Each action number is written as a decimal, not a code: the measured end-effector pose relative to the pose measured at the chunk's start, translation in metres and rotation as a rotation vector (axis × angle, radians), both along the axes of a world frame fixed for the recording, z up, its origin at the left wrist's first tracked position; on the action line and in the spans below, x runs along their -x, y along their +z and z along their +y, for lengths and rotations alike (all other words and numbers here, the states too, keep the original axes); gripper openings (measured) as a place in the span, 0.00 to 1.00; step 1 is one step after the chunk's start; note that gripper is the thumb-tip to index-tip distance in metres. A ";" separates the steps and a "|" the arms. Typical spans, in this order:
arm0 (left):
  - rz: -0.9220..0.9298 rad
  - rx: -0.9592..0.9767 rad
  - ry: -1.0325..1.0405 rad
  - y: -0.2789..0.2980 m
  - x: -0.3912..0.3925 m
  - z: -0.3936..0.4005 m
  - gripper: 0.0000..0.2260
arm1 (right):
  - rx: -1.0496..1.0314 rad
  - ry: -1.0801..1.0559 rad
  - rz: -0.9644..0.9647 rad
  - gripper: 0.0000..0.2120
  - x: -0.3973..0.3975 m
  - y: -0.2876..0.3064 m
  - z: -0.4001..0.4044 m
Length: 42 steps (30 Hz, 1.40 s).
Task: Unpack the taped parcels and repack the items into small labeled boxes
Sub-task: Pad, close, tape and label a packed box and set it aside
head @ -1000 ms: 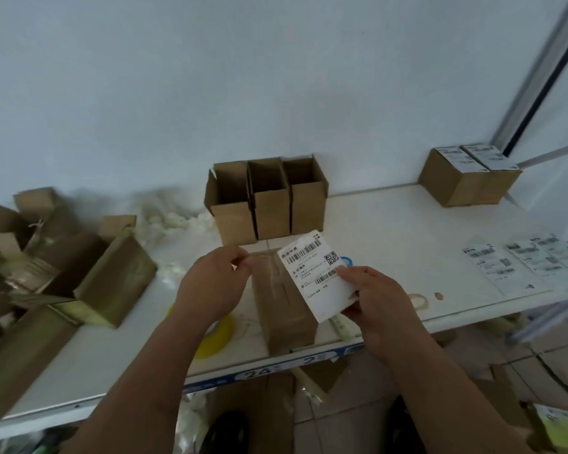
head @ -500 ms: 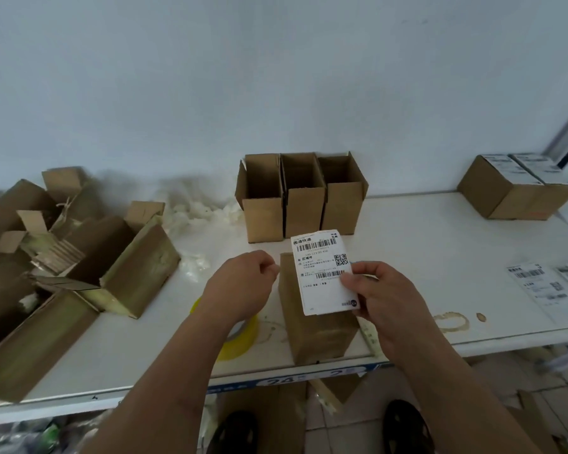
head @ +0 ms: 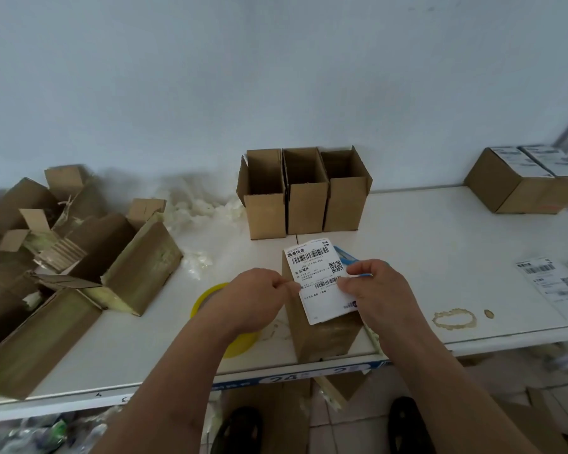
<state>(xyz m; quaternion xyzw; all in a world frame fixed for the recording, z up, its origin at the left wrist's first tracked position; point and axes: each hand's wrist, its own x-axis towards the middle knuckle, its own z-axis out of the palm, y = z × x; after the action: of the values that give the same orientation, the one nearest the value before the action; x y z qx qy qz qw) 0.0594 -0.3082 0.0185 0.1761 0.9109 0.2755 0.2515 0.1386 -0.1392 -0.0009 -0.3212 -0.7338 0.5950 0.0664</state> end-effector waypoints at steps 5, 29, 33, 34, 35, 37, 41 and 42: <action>-0.015 0.022 -0.052 0.004 -0.012 -0.002 0.17 | -0.064 0.015 -0.024 0.08 0.000 -0.001 -0.001; 0.028 0.092 -0.127 0.000 -0.024 0.005 0.21 | -0.117 0.035 -0.036 0.07 -0.003 -0.001 -0.004; 0.035 0.101 -0.131 0.001 -0.024 0.005 0.22 | -0.120 0.042 -0.038 0.07 -0.003 -0.001 -0.004; 0.037 0.103 -0.133 0.001 -0.025 0.006 0.22 | -0.122 0.043 -0.040 0.08 -0.003 -0.002 -0.004; 0.038 0.106 -0.134 0.002 -0.025 0.006 0.22 | -0.125 0.043 -0.041 0.08 -0.003 -0.002 -0.004; 0.037 0.113 -0.133 0.002 -0.025 0.006 0.22 | -0.131 0.041 -0.045 0.08 -0.002 -0.003 -0.005; 0.043 0.121 -0.129 0.001 -0.025 0.006 0.22 | -0.156 0.043 -0.047 0.08 -0.002 -0.004 -0.005; 0.041 0.118 -0.129 0.001 -0.025 0.006 0.22 | -0.158 0.044 -0.045 0.08 -0.001 -0.004 -0.005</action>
<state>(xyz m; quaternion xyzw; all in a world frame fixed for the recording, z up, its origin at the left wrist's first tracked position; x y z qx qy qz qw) 0.0841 -0.3026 0.0197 0.2249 0.9173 0.2010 0.2599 0.1400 -0.1442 -0.0047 -0.3121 -0.7866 0.5292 0.0621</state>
